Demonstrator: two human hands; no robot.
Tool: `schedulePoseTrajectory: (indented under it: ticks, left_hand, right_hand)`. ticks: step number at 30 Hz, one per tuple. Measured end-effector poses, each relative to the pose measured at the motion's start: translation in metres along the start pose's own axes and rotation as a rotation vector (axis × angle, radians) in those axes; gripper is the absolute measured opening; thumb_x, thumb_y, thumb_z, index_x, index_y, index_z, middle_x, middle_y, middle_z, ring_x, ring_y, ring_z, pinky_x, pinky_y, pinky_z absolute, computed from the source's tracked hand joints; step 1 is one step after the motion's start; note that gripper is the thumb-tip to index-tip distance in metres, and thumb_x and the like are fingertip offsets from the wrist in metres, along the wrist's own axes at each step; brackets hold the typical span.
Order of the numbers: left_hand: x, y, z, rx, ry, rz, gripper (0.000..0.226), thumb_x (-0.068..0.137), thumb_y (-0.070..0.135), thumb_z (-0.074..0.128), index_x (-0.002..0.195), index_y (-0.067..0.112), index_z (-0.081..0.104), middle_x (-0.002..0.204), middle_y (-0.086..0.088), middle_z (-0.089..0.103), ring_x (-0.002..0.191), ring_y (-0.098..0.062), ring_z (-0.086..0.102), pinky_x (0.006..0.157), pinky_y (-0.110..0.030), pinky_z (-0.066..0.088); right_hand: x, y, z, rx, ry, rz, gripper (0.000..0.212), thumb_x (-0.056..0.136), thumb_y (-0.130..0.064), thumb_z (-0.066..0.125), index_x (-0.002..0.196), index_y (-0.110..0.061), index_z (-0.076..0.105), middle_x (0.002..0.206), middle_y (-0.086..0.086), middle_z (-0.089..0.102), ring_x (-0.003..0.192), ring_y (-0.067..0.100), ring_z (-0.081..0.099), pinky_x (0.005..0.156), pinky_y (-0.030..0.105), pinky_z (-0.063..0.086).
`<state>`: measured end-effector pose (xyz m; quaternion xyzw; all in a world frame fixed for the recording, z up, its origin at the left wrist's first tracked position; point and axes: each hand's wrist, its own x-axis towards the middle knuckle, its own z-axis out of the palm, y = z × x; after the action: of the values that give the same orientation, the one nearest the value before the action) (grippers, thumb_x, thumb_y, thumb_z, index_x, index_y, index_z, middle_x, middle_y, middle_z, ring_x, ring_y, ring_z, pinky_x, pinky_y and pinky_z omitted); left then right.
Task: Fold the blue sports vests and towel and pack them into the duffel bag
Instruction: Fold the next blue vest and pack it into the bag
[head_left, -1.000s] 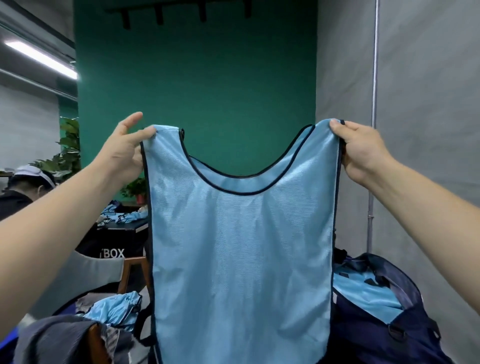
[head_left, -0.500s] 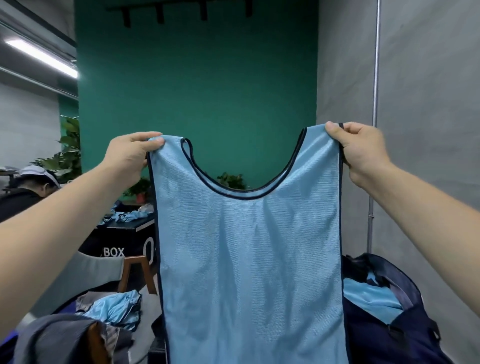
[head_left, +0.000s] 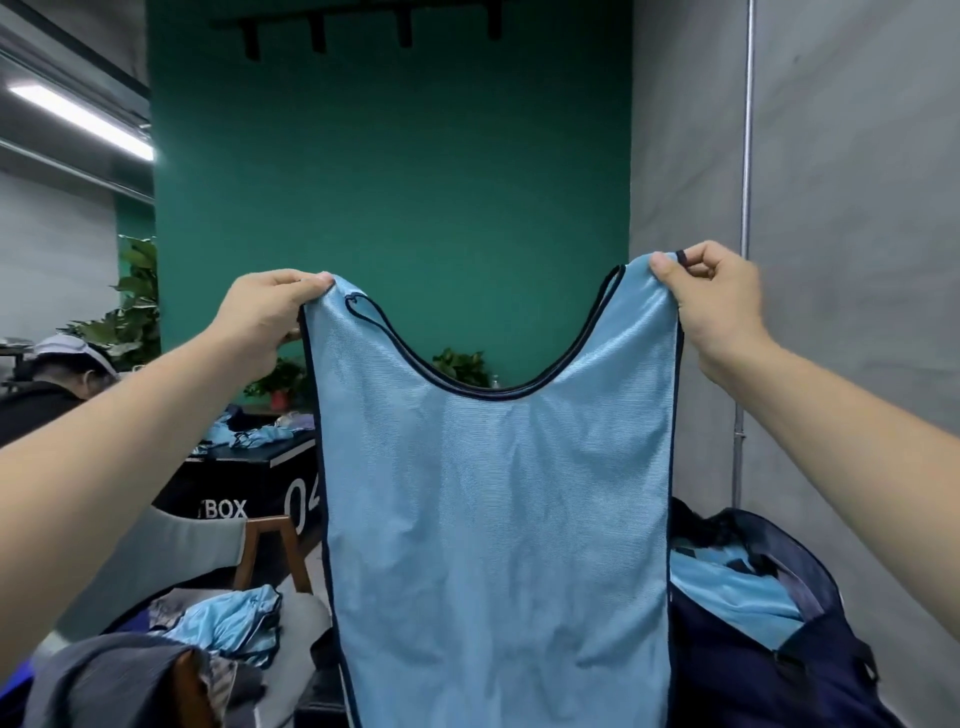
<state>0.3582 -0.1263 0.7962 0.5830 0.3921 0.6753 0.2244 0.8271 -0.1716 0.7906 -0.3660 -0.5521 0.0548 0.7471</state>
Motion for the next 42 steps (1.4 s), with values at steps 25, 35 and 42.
schedulePoseTrajectory:
  ticks: [25,35,42]
  left_hand:
    - [0.037,-0.129,0.038,0.173,0.084,-0.143,0.047,0.095,0.063,0.067,0.084,0.017,0.066,0.09,-0.006,0.068,0.082,-0.025,0.064,0.079,-0.041,0.053]
    - [0.109,-0.23,0.083,0.256,0.06,-0.221,0.056,0.095,0.064,0.064,0.1,0.008,0.065,0.091,-0.006,0.063,0.081,-0.023,0.058,0.074,-0.039,0.044]
    - [0.139,-0.313,0.116,0.328,-0.047,-0.273,0.054,0.102,0.058,0.062,0.101,0.004,0.065,0.091,-0.01,0.061,0.083,-0.023,0.056,0.074,-0.038,0.041]
  right_hand:
    - [0.026,0.122,0.043,-0.065,-0.173,0.352,0.034,0.088,-0.025,0.089,0.1,0.003,0.073,0.093,0.012,0.076,0.081,0.022,0.07,0.09,0.045,0.065]
    - [0.063,0.231,0.089,-0.133,-0.261,0.48,0.035,0.082,-0.031,0.093,0.095,-0.004,0.075,0.1,0.017,0.079,0.081,0.025,0.07,0.094,0.057,0.062]
    - [0.074,0.317,0.106,-0.261,-0.333,0.551,0.027,0.074,-0.036,0.097,0.076,-0.018,0.077,0.103,0.016,0.08,0.088,0.027,0.074,0.098,0.056,0.061]
